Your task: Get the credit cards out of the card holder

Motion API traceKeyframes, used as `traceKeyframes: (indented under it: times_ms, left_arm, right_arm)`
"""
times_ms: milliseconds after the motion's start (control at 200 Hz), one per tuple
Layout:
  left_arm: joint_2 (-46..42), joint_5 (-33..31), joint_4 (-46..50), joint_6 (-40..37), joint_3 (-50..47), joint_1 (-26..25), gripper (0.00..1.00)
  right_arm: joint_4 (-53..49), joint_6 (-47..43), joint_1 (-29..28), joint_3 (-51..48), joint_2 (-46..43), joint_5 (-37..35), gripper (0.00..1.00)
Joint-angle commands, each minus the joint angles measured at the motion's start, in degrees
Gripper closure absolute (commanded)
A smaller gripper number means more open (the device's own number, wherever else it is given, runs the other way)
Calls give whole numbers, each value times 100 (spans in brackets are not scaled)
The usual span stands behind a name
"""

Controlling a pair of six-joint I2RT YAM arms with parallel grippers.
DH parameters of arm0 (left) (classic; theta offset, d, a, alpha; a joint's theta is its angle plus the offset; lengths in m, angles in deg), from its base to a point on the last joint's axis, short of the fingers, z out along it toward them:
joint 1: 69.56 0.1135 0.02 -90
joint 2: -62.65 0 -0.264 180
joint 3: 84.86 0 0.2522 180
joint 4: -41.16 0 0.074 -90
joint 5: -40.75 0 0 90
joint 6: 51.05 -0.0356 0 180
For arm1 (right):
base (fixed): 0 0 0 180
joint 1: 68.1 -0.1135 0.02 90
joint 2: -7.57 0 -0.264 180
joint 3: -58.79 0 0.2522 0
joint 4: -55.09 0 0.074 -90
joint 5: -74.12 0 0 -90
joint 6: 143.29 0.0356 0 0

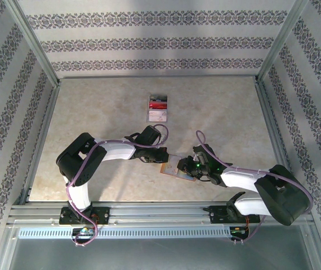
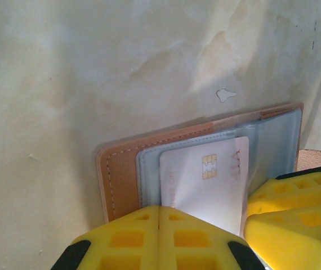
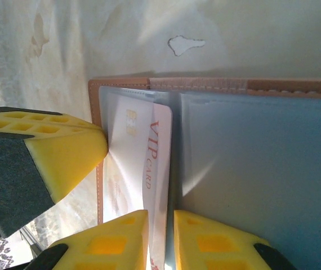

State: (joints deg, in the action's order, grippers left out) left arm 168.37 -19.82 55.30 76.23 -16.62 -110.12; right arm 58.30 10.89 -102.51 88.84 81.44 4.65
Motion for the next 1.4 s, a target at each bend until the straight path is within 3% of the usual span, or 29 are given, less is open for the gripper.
traceKeyframes:
  times_ms: [0,445,734,819,914,984,1394]
  left_arm:
    - [178,-410,380,-134,-155,-53,100]
    - [257,-478,509,-134,-118,-51,100]
    - [274,-473,509,-142,-104,-54,100]
    - [281,-472,517,-148,-90,-49,100]
    - [283,-470,533,-156,-77,-49,100]
    - [283,-464,533,-159,-65,-49,100]
    - [264,-458,528,-159,-74,-49,100]
  right_arm:
    - [-47,15,-70,-111,-100,-120,82]
    - [-53,32,-53,-236,-343,-217,99]
    - [-238,25,-4,-360,-574,-234,100]
    - [-247,33,14,-396,-601,-234,96]
    - [-230,27,14,-390,-627,-230,76]
    - [-238,16,20,-359,-621,-217,69]
    - [-73,4,16,-268,-235,-129,71]
